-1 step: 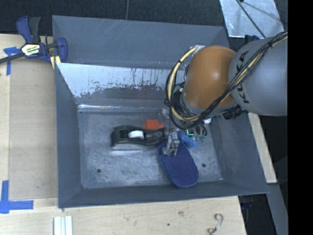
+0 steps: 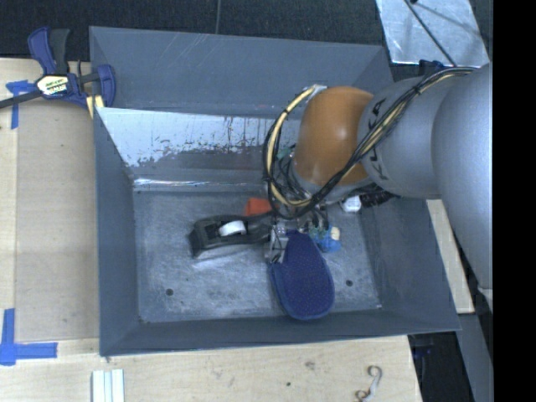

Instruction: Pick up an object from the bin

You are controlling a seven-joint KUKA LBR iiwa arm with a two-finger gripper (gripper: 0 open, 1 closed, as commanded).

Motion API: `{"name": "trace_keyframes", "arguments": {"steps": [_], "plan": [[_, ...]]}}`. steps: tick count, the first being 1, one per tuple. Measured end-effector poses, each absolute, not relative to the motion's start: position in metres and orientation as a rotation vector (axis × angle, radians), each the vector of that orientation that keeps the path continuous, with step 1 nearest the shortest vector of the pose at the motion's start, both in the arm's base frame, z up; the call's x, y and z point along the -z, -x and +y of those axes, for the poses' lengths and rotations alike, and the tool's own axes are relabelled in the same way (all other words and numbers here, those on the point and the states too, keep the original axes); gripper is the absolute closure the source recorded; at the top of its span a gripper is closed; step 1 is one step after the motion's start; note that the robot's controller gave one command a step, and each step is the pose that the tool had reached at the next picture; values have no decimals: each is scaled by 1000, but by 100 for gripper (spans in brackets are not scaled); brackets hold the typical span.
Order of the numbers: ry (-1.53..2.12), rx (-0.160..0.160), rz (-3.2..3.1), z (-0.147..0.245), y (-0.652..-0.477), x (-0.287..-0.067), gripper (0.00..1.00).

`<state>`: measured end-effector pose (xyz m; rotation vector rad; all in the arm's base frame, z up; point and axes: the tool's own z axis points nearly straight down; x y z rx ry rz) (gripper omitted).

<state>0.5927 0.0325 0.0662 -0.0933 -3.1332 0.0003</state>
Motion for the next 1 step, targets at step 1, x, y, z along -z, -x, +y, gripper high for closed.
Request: {"name": "trace_keyframes", "arguments": {"steps": [1], "plan": [[98,-5,-3153,30,-597,-73,100]]}}
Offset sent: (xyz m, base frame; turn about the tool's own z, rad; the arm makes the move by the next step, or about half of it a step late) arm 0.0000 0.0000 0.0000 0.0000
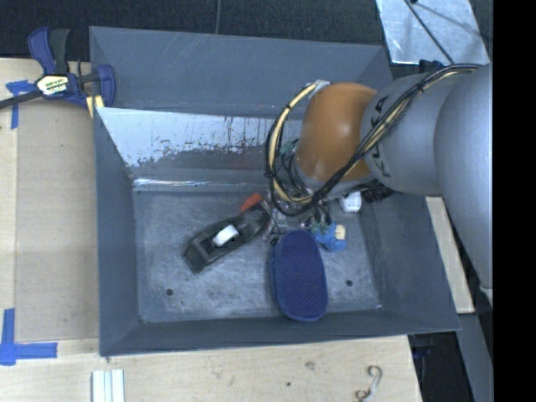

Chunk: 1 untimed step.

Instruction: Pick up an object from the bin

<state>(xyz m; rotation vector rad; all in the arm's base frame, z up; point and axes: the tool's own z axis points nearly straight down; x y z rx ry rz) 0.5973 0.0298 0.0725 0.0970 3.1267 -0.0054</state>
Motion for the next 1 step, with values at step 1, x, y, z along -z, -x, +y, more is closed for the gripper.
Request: {"name": "trace_keyframes", "arguments": {"steps": [1], "plan": [[337,2,3112,15,-629,-186,100]]}}
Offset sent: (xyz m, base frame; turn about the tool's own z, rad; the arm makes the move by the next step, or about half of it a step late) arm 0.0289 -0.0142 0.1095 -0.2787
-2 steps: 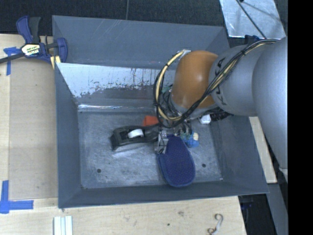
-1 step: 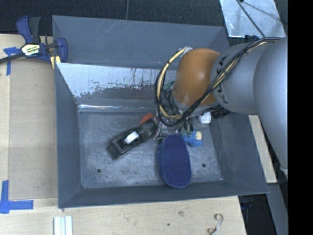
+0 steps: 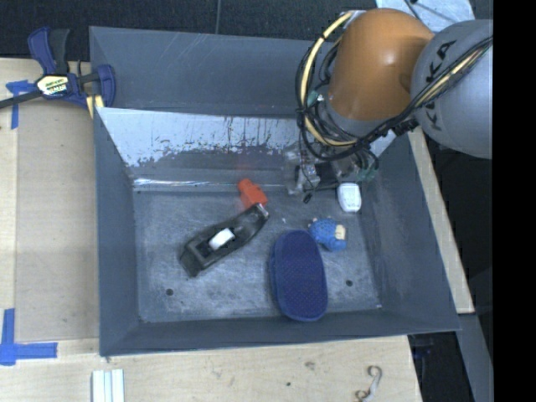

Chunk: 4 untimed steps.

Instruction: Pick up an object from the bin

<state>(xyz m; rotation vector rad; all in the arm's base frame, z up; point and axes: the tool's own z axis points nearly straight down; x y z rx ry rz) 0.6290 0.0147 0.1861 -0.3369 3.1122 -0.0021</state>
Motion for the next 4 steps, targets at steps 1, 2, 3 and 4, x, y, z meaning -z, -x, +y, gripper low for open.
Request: {"name": "trace_keyframes", "arguments": {"steps": [1,2,3,4], "plan": [[311,-1,3124,33,-596,-190,100],[307,0,3123,32,-597,-190,0],[348,-2,3104,37,-623,-71,0],[787,6,3037,-83,-607,-74,0]]}}
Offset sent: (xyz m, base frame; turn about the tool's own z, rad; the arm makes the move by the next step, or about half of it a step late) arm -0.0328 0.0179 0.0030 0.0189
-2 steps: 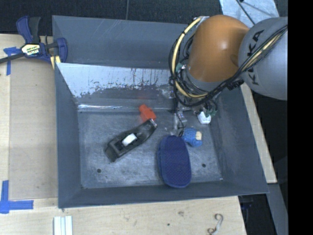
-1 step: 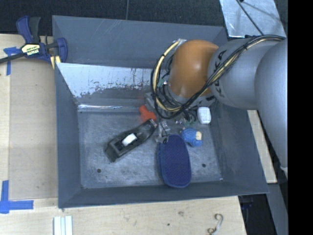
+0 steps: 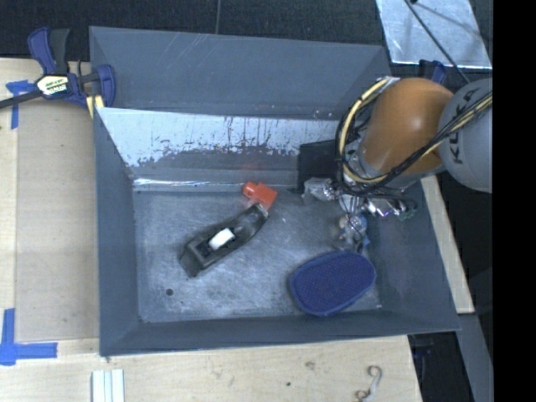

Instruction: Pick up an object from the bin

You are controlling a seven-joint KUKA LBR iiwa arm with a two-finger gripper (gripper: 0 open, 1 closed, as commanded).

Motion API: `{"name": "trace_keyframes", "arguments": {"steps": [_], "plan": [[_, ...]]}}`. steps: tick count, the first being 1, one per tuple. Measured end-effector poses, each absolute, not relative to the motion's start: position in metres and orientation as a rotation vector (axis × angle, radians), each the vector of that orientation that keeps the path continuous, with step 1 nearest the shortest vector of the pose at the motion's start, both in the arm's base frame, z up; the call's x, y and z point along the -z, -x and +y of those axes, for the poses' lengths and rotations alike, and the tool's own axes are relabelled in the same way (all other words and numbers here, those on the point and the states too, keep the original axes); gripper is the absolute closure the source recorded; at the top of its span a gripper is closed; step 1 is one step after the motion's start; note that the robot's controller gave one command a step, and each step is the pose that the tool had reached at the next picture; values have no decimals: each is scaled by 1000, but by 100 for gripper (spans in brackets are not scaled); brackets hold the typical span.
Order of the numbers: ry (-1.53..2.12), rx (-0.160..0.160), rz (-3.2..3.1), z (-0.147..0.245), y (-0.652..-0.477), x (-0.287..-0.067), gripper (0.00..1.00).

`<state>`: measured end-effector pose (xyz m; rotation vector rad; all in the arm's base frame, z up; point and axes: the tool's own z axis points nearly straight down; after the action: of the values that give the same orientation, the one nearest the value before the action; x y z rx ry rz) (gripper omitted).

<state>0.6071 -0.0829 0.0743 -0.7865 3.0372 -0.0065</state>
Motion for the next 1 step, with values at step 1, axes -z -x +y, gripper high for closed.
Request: {"name": "trace_keyframes", "arguments": {"steps": [1], "plan": [[756,-6,3047,-150,-592,-70,0]]}}
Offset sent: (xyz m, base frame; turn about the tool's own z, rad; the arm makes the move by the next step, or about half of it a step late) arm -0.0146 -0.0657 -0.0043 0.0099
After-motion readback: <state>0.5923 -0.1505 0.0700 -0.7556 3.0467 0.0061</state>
